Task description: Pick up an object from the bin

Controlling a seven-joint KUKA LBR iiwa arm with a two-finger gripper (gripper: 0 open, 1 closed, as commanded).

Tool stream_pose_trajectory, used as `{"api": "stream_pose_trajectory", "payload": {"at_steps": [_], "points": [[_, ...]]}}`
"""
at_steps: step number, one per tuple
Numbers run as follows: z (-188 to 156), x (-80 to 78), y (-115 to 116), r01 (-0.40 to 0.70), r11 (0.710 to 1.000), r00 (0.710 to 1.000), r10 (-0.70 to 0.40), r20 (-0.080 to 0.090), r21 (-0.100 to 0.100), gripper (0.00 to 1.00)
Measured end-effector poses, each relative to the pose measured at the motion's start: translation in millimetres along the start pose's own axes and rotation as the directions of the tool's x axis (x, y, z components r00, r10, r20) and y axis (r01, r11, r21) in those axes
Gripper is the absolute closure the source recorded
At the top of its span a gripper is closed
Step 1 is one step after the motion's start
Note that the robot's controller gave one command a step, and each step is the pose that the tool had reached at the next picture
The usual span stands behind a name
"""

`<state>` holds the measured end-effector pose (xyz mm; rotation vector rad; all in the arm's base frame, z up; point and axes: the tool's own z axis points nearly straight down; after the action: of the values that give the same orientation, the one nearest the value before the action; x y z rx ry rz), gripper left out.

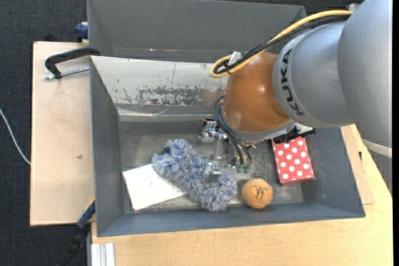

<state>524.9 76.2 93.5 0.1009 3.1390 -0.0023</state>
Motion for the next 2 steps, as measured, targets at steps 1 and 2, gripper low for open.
{"api": "stream_pose_trajectory", "payload": {"at_steps": [1, 2], "points": [[-13, 1.0, 0, -0.091, 0.996, 0.996, 0.091, 0.003, -0.004, 0.00], [16, 5.4, 27, -0.100, 0.995, 0.995, 0.100, -0.007, 0.002, 0.00]]}}
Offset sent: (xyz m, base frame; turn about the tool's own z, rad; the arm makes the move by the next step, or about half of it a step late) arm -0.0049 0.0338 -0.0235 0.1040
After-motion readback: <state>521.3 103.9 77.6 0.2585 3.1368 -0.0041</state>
